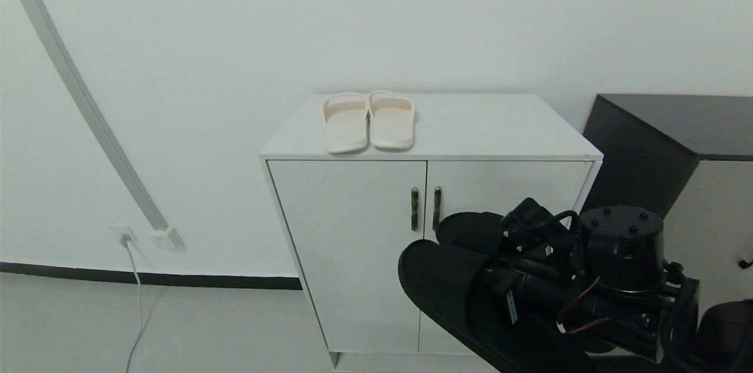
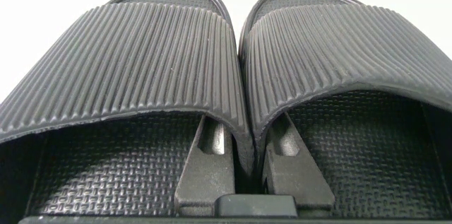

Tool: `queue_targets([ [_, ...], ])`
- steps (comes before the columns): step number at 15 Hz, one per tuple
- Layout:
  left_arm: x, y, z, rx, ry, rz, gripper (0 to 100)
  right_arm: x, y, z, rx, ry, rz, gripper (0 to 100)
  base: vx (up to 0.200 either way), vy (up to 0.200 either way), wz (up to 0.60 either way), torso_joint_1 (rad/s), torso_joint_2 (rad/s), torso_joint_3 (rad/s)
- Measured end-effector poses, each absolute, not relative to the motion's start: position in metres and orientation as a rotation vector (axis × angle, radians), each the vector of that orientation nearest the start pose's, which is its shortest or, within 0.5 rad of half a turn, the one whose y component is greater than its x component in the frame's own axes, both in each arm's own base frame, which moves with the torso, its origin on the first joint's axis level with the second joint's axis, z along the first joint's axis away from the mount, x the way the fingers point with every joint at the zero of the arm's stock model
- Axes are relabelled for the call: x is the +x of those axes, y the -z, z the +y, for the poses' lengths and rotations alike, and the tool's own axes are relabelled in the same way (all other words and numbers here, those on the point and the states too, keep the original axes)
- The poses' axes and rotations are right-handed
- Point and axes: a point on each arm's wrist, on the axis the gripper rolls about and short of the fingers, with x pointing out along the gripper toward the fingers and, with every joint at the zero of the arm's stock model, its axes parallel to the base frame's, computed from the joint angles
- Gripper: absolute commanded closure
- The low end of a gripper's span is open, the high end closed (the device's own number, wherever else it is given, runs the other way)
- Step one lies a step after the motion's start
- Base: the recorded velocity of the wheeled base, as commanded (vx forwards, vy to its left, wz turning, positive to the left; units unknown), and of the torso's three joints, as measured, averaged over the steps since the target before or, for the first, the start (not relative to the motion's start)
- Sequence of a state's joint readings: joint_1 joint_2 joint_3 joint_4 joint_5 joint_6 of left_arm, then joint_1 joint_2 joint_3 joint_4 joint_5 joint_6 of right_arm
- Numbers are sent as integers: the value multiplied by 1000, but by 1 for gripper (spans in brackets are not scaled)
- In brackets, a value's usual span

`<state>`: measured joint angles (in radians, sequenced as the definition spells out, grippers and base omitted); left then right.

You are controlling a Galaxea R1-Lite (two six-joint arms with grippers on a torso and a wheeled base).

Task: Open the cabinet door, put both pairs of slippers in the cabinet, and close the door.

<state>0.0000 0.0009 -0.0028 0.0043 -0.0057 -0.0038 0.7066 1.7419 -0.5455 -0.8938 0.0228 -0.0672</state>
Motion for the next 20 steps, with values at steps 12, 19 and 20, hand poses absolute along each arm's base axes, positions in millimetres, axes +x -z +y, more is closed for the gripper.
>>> queue_targets([
  [12, -23, -76, 0, -4, 6, 2, 0, 214, -126, 182, -175, -731, 284, 100, 0, 0, 0, -139, 478, 338],
  [19, -23, -75, 0, 10, 6, 5, 0, 211, -122, 181, -191, -736, 299, 100, 0, 0, 0, -31, 351, 321],
  [20, -23, -75, 0, 10, 6, 4, 0, 211, -122, 181, -191, -739, 296, 100, 0, 0, 0, 0, 0, 0],
])
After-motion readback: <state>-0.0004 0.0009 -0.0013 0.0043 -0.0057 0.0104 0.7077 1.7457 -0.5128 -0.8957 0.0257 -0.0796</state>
